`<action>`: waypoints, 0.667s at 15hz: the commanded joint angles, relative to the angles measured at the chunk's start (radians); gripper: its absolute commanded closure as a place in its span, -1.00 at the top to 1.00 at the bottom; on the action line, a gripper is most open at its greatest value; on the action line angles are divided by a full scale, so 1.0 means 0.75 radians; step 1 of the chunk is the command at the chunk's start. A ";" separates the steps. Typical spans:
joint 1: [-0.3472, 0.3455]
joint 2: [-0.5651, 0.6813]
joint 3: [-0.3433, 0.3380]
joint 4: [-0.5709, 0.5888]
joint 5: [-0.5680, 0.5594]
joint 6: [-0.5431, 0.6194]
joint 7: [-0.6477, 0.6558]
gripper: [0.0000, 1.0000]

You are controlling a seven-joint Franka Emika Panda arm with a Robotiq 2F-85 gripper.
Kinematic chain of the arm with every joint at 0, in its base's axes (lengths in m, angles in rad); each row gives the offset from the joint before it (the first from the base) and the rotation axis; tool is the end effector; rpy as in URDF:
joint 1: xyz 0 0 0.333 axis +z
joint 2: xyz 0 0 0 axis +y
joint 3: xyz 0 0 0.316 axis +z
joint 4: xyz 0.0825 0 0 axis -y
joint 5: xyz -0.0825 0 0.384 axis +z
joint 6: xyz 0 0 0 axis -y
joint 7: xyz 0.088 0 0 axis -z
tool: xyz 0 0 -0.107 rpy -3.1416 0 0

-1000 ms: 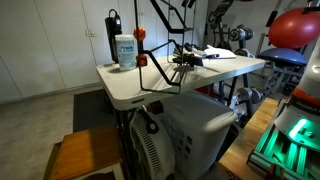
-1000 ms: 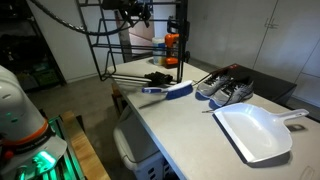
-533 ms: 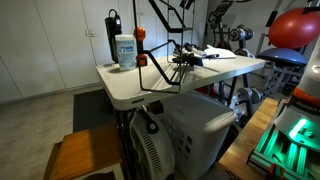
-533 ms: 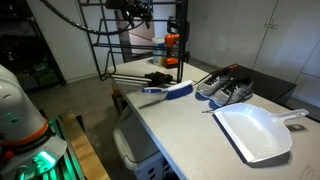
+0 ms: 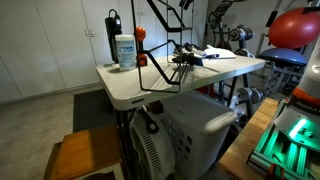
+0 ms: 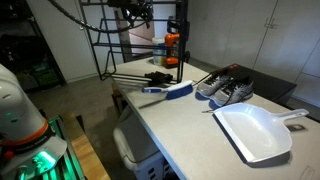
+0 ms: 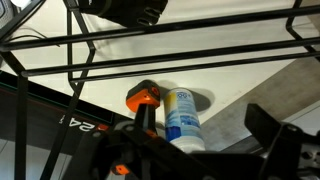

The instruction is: Move the black rack to the edge

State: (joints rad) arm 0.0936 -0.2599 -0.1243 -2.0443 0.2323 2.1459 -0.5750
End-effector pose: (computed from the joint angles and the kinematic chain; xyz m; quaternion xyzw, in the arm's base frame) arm 0.5120 -0.0121 0.5901 -0.9518 -0.2185 -0.2052 0.0646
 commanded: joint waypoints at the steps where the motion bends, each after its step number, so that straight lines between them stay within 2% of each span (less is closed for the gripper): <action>1: -0.013 0.021 0.003 0.045 0.020 -0.165 -0.010 1.00; 7: -0.042 0.012 0.026 0.058 -0.126 -0.315 0.020 1.00; 10: -0.036 0.028 0.026 0.093 -0.150 -0.410 -0.012 1.00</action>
State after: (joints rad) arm 0.0690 -0.2612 -0.1180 -1.9974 0.1147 1.9475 -0.5711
